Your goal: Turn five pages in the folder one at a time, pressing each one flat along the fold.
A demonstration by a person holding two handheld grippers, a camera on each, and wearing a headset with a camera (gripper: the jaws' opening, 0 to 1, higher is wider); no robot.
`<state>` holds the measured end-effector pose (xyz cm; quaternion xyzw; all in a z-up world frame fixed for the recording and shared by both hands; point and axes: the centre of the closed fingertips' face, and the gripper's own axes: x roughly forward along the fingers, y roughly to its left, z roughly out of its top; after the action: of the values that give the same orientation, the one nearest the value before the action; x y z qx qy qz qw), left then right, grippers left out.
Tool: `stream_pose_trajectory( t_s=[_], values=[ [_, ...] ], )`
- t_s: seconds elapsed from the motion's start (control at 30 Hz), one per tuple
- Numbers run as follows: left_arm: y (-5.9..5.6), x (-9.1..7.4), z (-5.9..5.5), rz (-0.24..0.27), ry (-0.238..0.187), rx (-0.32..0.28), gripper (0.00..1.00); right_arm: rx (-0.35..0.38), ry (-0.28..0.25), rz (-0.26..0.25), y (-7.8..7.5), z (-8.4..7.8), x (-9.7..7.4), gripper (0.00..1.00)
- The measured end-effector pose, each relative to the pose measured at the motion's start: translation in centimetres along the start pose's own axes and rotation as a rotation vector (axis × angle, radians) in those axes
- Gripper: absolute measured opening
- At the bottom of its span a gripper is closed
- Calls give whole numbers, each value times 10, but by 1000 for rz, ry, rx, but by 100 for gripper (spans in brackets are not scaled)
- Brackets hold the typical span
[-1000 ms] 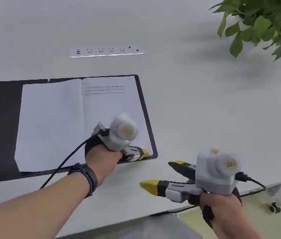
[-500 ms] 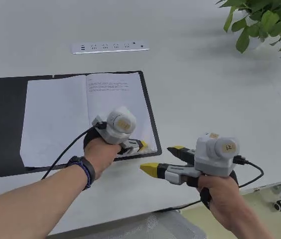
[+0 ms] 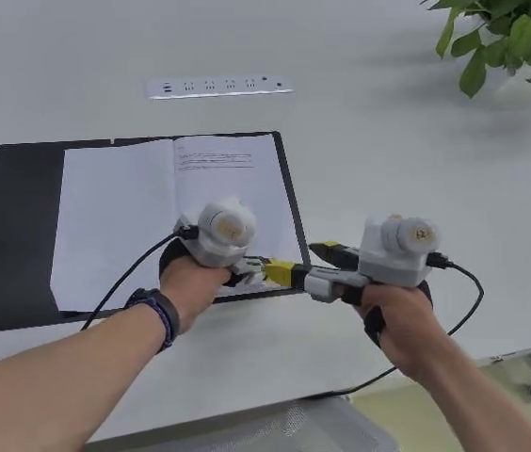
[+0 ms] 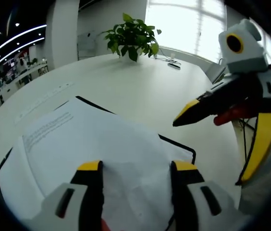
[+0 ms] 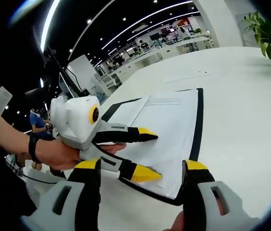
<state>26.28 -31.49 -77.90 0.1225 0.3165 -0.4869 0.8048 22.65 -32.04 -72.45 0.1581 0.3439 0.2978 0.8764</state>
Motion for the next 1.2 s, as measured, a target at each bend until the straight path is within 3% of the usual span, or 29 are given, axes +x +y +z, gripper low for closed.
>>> stream_pose_trajectory(
  t_s=[0.17, 0.33, 0.6, 0.73, 0.93, 1.1, 1.2],
  values=[
    [2, -3, 1, -13, -22, -53, 53, 0, 5, -3, -8, 7, 10, 67],
    [4, -6, -1, -19, -28, -61, 47, 30, 11, 9, -13, 4, 18, 66],
    [4, -8, -1, -24, -32, -96, 45, 53, 16, 27, -9, 3, 31, 64],
    [-1, -11, -1, -48, -33, -124, 49, 37, -6, 46, -2, 8, 30, 59],
    [-8, -17, -3, -75, -18, -118, 56, 40, -26, 30, -7, 8, 24, 51],
    [-12, -25, -5, -77, -8, -116, 61, 67, -39, 0, -12, 3, 21, 40],
    [-11, -31, -4, -59, -17, -150, 62, 79, -43, -12, -13, -3, 20, 32]
  ],
)
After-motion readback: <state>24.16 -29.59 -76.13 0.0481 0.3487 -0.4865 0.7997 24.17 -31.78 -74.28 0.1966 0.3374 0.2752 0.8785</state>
